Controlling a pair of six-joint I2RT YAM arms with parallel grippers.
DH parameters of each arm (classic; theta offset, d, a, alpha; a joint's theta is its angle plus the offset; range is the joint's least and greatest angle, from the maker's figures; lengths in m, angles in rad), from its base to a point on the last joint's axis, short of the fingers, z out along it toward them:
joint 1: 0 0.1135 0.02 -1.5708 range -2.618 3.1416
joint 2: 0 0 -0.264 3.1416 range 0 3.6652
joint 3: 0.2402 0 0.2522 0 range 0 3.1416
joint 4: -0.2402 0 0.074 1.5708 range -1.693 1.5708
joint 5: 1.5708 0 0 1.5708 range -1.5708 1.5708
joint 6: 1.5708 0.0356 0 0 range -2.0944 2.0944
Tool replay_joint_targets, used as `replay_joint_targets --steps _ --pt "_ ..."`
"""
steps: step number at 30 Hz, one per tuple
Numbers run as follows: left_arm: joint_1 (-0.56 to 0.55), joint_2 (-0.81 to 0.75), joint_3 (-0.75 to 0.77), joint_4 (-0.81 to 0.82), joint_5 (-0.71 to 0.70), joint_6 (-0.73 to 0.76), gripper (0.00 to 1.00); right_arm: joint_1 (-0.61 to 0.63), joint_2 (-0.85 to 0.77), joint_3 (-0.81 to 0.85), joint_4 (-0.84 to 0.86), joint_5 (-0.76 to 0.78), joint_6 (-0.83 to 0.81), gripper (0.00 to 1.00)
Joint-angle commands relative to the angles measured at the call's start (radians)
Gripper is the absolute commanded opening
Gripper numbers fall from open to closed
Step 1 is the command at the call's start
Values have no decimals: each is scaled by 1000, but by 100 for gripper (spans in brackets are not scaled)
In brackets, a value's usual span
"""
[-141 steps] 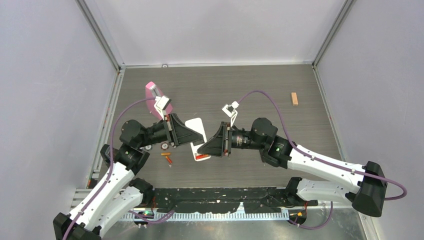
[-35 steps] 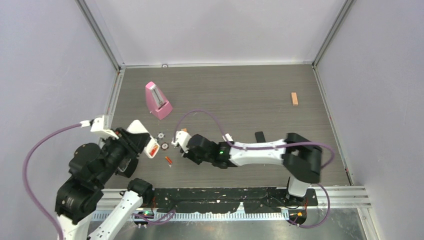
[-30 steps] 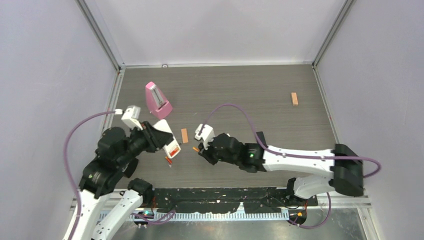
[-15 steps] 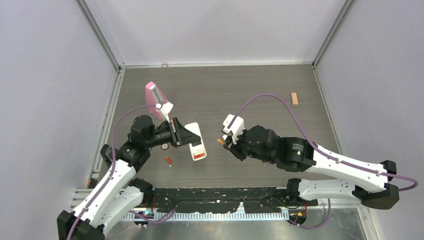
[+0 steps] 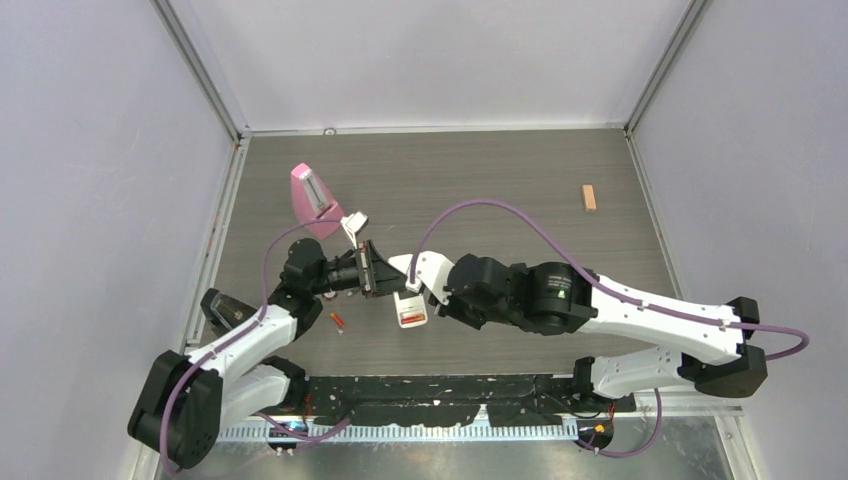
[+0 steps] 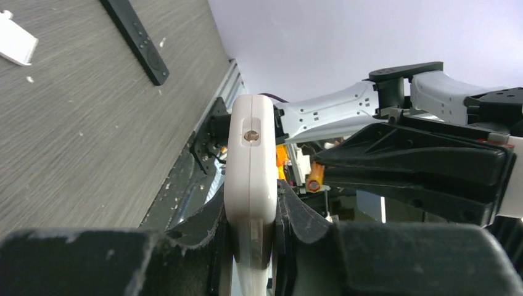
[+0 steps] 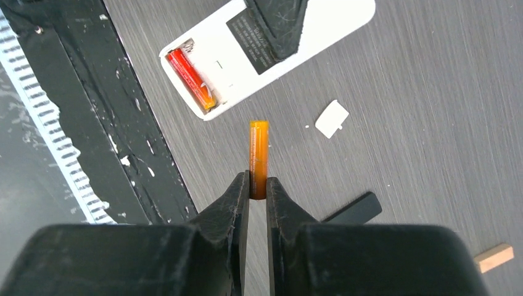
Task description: Load the batteries into the remote control
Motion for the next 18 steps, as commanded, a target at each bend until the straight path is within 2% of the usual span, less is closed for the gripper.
replay_joint_targets --steps 1,7,18 --pt "-11 46 12 274 75 -75 0 14 37 92 -64 0 -55 5" --pt "-15 95 13 274 130 -79 0 33 89 161 -96 -60 -81 5" --pt "-19 97 13 250 141 -73 0 93 201 205 -110 -47 -108 5"
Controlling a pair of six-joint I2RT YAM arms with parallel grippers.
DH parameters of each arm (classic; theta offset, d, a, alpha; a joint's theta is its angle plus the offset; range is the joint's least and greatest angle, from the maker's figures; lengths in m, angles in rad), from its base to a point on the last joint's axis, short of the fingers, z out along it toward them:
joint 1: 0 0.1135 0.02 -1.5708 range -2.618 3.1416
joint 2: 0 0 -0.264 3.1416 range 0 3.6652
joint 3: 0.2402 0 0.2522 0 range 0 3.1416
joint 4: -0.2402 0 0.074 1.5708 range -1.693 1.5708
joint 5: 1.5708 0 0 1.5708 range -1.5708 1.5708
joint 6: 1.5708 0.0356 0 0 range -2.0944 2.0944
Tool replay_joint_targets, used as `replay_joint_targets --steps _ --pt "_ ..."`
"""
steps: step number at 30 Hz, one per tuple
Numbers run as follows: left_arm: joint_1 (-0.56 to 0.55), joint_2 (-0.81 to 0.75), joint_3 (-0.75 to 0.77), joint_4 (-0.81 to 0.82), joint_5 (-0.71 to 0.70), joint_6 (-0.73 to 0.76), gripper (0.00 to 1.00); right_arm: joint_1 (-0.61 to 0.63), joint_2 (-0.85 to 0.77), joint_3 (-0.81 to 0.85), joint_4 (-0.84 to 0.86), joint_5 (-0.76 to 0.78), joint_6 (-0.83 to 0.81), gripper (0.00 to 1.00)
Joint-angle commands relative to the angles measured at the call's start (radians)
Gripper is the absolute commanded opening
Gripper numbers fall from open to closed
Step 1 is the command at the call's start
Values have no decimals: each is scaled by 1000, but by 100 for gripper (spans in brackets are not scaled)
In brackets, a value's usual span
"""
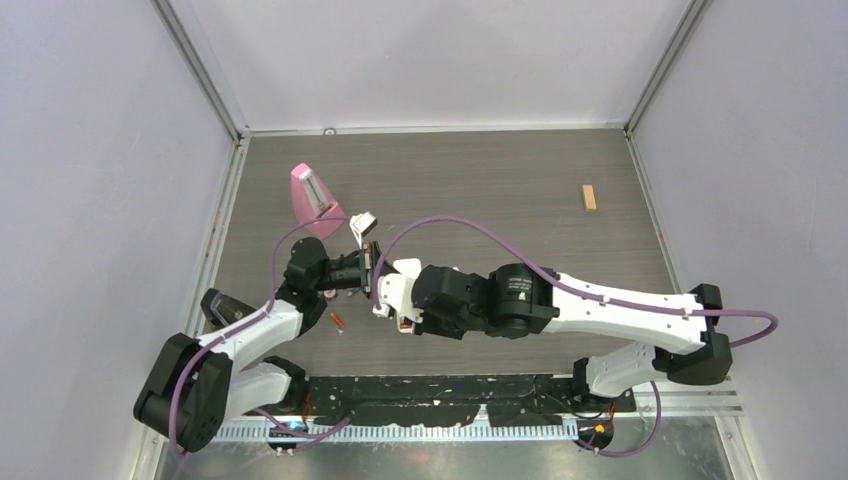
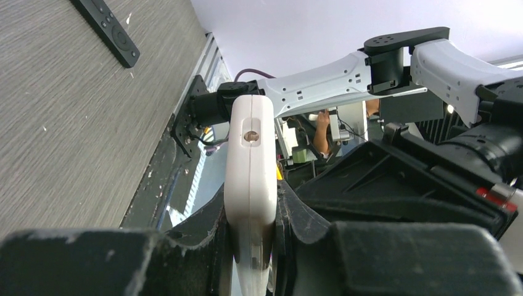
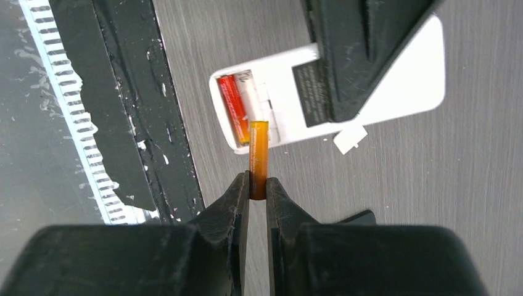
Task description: Load the batteries into the remote control
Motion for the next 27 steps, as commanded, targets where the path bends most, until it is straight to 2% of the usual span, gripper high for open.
replay_joint_targets --steps 1,16,27 --pt "-8 -9 17 44 20 1 0 28 33 54 -9 7 -25 5" --pt "-22 -62 27 -61 10 55 0 44 88 85 -30 31 -46 5" --pt "-32 -73 36 -72 3 51 0 59 108 94 -42 27 -50 5"
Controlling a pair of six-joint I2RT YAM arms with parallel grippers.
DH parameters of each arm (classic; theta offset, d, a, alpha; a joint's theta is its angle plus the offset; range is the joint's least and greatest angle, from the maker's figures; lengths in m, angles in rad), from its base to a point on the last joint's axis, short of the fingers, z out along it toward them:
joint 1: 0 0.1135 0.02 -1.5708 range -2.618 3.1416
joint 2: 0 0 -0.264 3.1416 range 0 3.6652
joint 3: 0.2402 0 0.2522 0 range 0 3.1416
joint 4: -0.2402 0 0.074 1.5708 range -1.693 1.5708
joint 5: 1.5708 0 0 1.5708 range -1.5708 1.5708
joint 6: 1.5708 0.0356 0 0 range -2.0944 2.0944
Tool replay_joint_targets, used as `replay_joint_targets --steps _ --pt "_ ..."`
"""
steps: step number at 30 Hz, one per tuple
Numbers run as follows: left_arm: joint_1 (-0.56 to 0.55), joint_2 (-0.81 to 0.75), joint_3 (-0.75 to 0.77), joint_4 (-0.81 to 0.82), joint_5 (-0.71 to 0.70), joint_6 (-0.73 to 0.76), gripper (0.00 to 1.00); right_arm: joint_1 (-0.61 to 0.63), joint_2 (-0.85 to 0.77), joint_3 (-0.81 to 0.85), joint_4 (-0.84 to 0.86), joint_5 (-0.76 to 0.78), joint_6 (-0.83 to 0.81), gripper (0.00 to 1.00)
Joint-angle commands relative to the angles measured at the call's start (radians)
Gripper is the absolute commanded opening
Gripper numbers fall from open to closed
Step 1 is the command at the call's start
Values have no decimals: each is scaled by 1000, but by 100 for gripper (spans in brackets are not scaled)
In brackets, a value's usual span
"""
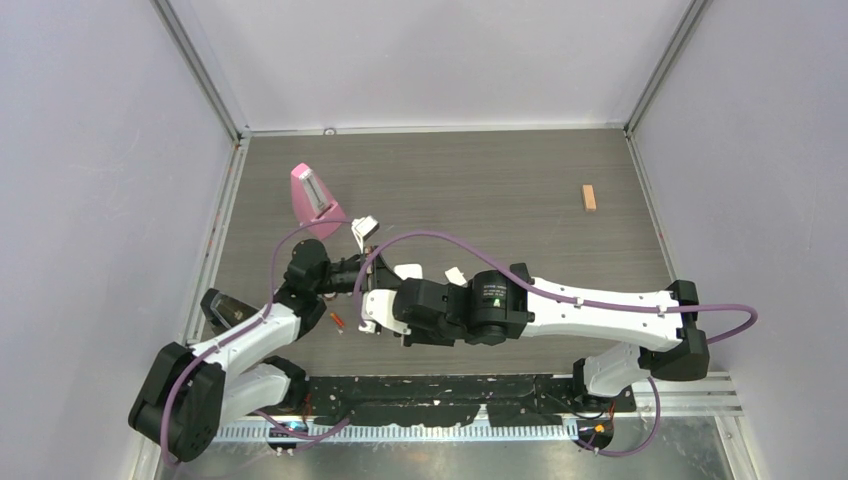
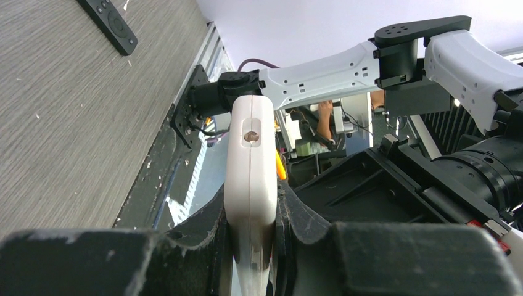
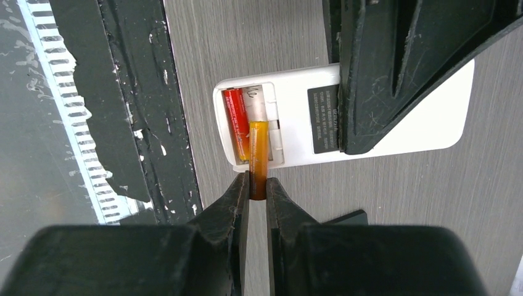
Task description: Load the batteries into the remote control
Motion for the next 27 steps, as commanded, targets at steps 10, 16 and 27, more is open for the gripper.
replay_joint_targets --steps 10,16,27 --pt "-18 -32 43 15 4 10 0 16 17 42 38 20 -16 5" --pt "-26 -34 44 16 3 10 0 16 15 39 59 24 -15 6" --pt "-33 -37 50 15 0 1 0 16 22 30 90 24 5 5"
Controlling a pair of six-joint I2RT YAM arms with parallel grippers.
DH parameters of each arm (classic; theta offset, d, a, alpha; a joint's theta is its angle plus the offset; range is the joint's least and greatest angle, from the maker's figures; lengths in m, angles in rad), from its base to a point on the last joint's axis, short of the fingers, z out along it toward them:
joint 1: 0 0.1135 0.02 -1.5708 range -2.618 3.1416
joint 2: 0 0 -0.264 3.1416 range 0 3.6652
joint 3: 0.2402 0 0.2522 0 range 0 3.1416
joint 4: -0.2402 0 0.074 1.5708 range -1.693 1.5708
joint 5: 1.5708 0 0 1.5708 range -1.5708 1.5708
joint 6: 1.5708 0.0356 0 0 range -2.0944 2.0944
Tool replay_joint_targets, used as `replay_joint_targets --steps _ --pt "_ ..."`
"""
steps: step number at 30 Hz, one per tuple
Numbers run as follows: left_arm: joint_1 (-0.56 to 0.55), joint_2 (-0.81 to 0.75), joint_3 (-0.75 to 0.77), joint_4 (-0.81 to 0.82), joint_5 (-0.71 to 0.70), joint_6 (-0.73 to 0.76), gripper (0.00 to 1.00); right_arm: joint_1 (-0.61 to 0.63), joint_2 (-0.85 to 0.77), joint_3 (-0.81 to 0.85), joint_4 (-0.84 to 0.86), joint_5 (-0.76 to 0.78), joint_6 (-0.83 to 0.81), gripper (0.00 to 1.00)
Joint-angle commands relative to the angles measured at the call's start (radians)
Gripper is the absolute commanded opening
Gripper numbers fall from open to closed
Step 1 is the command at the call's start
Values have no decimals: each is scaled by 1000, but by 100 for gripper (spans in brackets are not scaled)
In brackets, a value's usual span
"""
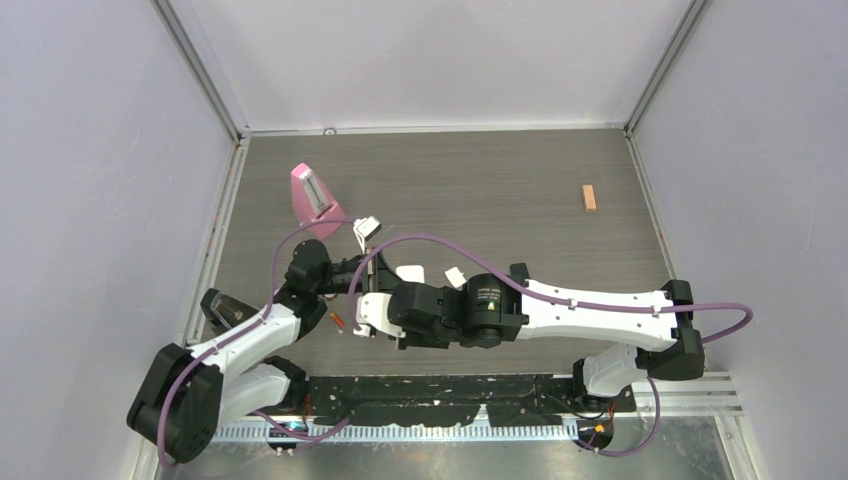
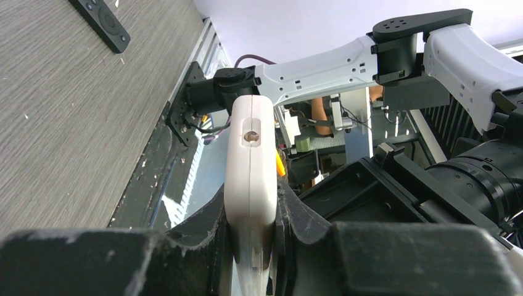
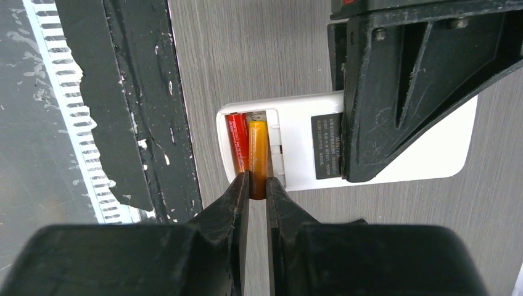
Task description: Load the batteries into the remote control
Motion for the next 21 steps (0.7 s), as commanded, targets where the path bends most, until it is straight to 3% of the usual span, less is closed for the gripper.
replay_joint_targets --steps 1,6,14,21 --pt "-10 -27 44 24 5 2 0 6 3 28 60 25 11 5" --pt "-12 -27 44 39 6 -13 0 5 15 32 63 41 27 9" --pt "-11 -23 51 44 6 -9 0 5 16 32 38 99 23 28" --pt "-11 -3 49 49 -2 -9 0 5 -7 46 35 109 32 34"
